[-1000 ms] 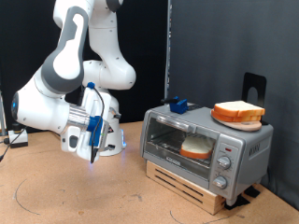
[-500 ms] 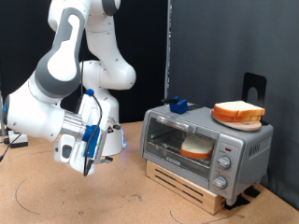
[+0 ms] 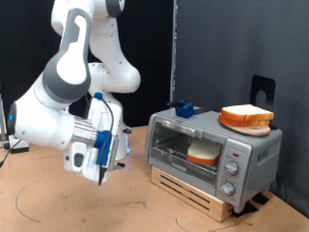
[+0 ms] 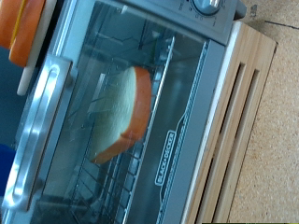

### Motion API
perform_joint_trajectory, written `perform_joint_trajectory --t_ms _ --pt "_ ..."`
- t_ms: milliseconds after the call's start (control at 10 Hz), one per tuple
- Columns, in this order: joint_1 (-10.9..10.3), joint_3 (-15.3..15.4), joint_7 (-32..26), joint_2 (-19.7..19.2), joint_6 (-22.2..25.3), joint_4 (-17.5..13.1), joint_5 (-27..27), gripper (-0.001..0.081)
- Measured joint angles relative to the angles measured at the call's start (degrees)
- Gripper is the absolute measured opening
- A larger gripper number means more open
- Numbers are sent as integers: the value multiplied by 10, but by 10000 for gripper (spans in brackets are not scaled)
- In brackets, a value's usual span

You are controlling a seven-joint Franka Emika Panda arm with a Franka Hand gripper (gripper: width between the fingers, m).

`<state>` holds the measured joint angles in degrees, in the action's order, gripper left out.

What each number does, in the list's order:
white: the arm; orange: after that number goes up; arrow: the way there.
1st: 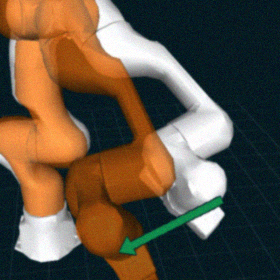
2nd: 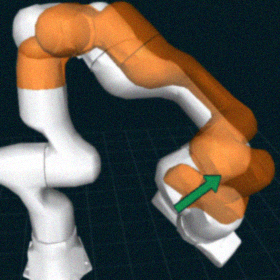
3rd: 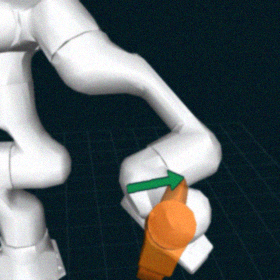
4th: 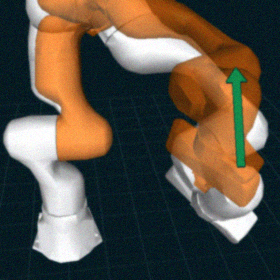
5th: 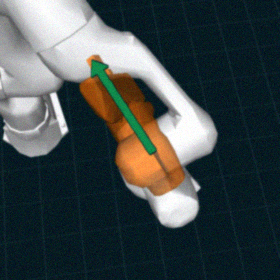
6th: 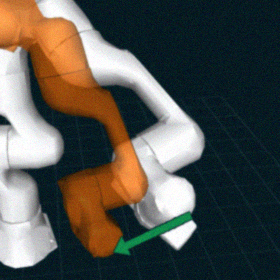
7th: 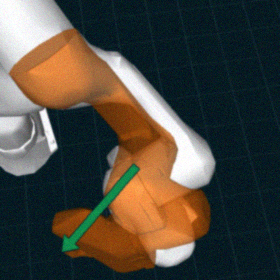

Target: Make a piece of toast with the oven

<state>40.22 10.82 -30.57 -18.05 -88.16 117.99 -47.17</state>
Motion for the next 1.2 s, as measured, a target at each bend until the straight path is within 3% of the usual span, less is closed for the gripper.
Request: perform_joint_trajectory --t_ms 400,700,900,1200 --pt "-30 14 83 -72 3 -87 10 807" --pt "-26 14 74 -76 38 -85 -4 807" --pt "-32 23 88 -107 53 -126 -6 807" --pt "-57 35 110 -166 53 -186 0 807"
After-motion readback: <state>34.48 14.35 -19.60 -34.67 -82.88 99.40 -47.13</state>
